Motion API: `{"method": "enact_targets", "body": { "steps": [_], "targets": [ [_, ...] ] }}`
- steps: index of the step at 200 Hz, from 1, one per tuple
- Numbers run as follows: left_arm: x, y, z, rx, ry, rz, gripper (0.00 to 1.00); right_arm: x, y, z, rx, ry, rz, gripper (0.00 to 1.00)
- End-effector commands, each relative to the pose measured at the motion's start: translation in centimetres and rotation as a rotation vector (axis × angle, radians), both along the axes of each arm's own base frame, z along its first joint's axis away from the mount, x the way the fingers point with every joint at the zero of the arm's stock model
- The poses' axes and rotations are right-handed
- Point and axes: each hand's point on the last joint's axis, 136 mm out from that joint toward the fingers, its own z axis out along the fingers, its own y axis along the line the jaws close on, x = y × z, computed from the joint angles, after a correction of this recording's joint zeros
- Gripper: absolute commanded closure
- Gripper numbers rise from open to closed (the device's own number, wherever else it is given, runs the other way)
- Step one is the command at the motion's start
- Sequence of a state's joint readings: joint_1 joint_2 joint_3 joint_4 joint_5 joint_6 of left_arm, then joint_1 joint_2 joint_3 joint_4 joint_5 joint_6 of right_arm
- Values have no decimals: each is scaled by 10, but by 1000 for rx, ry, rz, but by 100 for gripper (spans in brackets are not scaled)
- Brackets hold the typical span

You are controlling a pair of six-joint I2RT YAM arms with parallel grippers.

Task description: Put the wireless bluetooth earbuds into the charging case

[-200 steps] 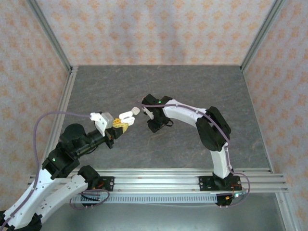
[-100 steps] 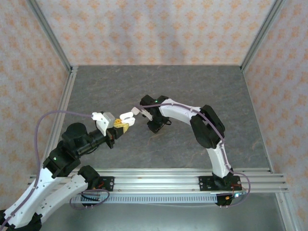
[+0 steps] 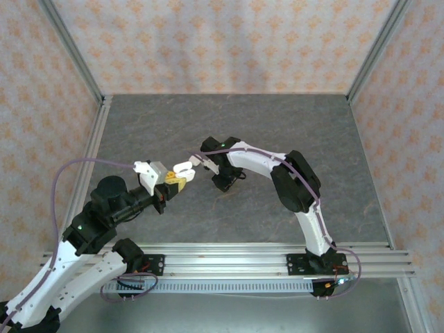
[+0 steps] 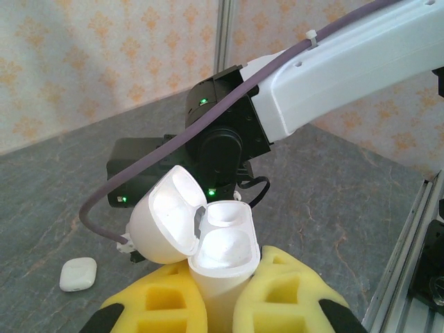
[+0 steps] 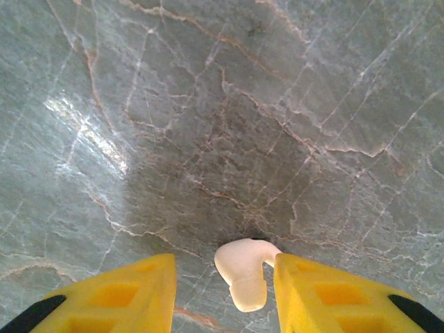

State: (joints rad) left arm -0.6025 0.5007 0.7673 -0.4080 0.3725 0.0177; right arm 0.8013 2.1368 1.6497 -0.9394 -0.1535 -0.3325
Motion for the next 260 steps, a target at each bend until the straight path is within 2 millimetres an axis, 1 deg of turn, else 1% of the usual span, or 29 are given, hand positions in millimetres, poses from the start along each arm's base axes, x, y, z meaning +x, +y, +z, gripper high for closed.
{"method": "enact_targets", "body": {
  "steps": [1, 17, 36, 85, 116, 133, 163, 195, 210, 239, 260],
  "targets": [
    [-1, 5, 9, -24, -24, 25, 100, 0, -8, -5, -55, 17, 19, 59],
    [-1, 6, 10, -29, -24, 28, 100, -1, -7, -6, -52, 23, 18, 61],
    [0, 4, 10, -29, -21, 22, 100, 1, -6, -6, -54, 22, 16, 66],
    [2, -4, 10, -39, -16, -6, 100, 11, 0, -7, -23, -16, -45, 82],
    [1, -4, 8, -25, -8, -12, 100, 18, 1, 3, 45, -9, -154, 89],
    [1, -2, 10, -27, -19, -3, 100, 22, -1, 15, 111, 5, -240, 91],
    [3, -3, 12, -27, -39, -5, 100, 27, 0, 50, 321, 56, -420, 95],
    [4, -12, 15, -19, -77, -50, 100, 21, 5, 89, 553, 152, -583, 96],
    [8, -14, 13, -13, -72, -46, 100, 18, 8, 108, 649, 199, -643, 96],
    [14, -19, 9, -2, -75, -53, 100, 6, 15, 151, 801, 276, -685, 96],
    [19, -22, 14, -34, -112, -47, 100, -4, 17, 185, 889, 299, -692, 96]
  ]
}}
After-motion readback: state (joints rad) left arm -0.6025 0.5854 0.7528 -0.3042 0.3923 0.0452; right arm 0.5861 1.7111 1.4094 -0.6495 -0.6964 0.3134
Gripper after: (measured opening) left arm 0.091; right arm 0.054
